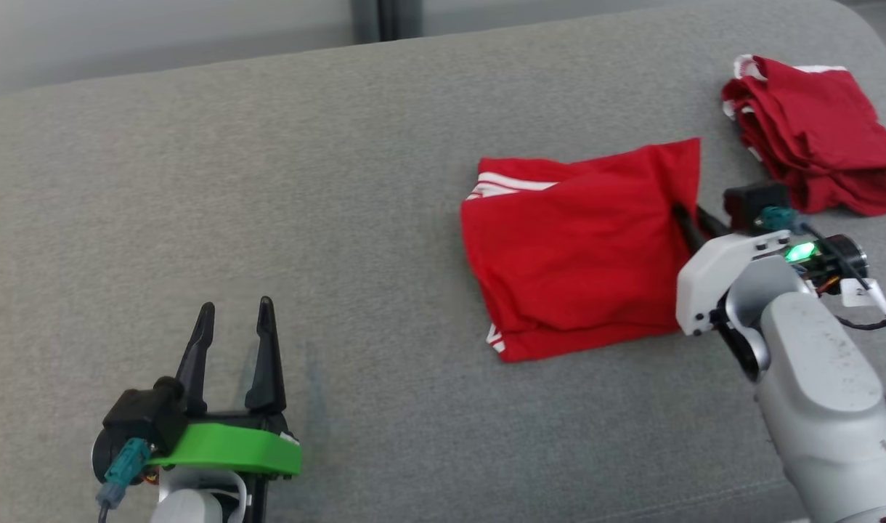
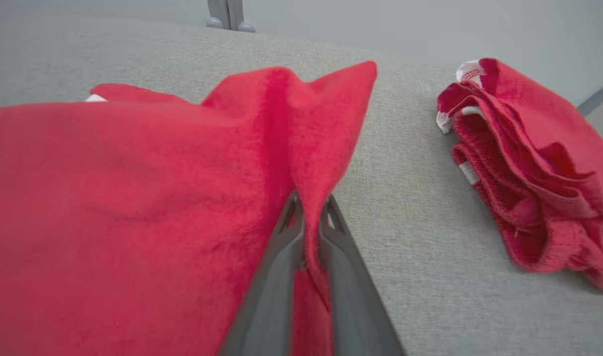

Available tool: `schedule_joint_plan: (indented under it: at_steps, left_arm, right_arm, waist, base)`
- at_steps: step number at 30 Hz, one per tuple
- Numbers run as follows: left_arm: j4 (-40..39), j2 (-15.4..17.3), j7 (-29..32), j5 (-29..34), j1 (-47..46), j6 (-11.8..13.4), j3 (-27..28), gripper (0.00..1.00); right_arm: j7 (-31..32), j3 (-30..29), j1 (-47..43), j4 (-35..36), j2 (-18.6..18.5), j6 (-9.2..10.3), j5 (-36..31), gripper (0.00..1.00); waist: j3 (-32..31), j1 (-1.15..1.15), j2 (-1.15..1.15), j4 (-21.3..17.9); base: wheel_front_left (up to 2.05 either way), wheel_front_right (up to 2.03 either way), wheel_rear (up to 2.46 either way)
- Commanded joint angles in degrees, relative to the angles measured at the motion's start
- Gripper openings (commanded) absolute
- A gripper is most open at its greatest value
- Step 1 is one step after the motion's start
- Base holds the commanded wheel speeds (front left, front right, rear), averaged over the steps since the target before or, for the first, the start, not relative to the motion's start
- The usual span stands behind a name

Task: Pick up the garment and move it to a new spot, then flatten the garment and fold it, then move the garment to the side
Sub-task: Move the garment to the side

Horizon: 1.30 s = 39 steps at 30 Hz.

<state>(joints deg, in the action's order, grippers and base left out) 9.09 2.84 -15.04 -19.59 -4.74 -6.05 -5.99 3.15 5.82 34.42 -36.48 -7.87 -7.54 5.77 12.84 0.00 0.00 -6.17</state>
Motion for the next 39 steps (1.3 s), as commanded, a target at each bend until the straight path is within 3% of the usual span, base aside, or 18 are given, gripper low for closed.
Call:
schedule_joint_plan:
  at_steps: [1,8,15,27,33,39]
  left_arm:
    - [-0.13,0.63,-0.16,1.03,-1.34,-0.28,0.00,1.00]
    - [1.55,2.40,-0.16,3.01,-3.82,-0.74,-1.23,1.00]
    - [3.12,3.21,-0.16,3.49,-4.73,-0.98,-3.00,1.00]
    - [3.96,3.21,-0.16,2.97,-4.82,-0.69,-3.95,1.00]
    - [3.82,2.90,-0.16,2.83,-5.50,-0.64,-4.01,1.00]
    - [3.36,2.65,-0.15,3.40,-6.71,-0.78,-4.66,1.00]
  right_arm:
    - [-0.30,-1.08,0.91,0.87,-0.75,0.11,-0.44,0.00]
    - [-0.81,-4.74,1.86,3.59,-2.14,0.11,-0.88,0.00]
    - [-1.51,-5.85,2.16,5.21,-1.84,0.11,-0.20,0.00]
    - [0.62,-1.33,7.51,9.75,-3.30,0.11,0.23,0.00]
    - [4.38,1.19,14.05,11.12,-7.32,0.11,1.66,0.00]
    - [7.20,4.37,19.57,8.49,-15.93,0.11,3.29,0.00]
  waist:
    - [3.46,0.00,0.00,-7.87]
    - [6.34,0.00,0.00,-15.62]
    - [6.75,0.00,0.00,-17.74]
    - [6.74,0.00,0.00,-14.35]
    - [7.70,0.00,0.00,-11.78]
    - [10.29,0.00,0.00,-8.33]
  base:
    - [0.00,0.00,0.00]
    - [0.00,0.00,0.00]
    - [0.00,0.00,0.00]
    - [0.00,0.00,0.00]
    - [0.00,0.00,0.00]
    - [0.00,0.00,0.00]
